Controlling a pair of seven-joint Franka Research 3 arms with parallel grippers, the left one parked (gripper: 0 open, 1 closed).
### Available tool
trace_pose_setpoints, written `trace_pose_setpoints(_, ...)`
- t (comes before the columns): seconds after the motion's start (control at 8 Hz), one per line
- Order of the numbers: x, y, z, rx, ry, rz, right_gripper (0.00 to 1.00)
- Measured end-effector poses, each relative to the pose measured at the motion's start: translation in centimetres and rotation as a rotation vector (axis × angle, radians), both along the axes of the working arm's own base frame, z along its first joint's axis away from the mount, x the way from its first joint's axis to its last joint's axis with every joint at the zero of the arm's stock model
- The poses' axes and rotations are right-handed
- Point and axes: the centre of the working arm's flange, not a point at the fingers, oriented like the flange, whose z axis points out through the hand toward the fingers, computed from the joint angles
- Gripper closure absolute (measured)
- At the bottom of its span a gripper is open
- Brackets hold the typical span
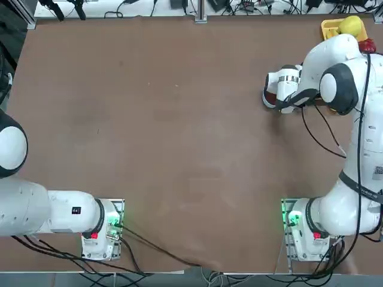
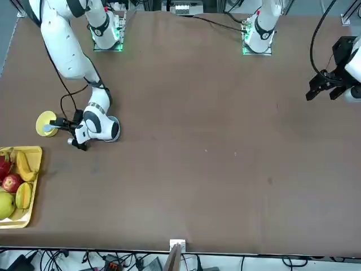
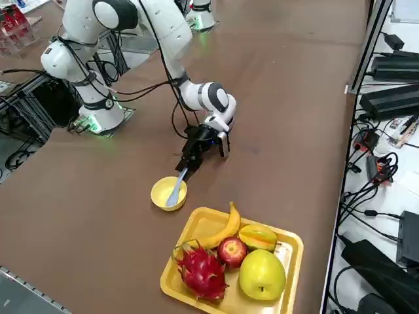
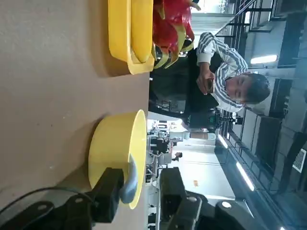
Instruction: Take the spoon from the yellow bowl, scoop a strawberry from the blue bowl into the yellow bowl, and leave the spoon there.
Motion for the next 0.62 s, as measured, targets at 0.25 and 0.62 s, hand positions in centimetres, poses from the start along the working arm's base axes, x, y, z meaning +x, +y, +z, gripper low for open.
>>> trace_pose_setpoints(0.25, -0.01, -0.01, -0.01, 0.001, 0.0, -0.001, 0.53)
trace_pose_setpoints(0.62, 0.0, -0.01, -0.01, 0.001, 0.0, -0.001, 0.56)
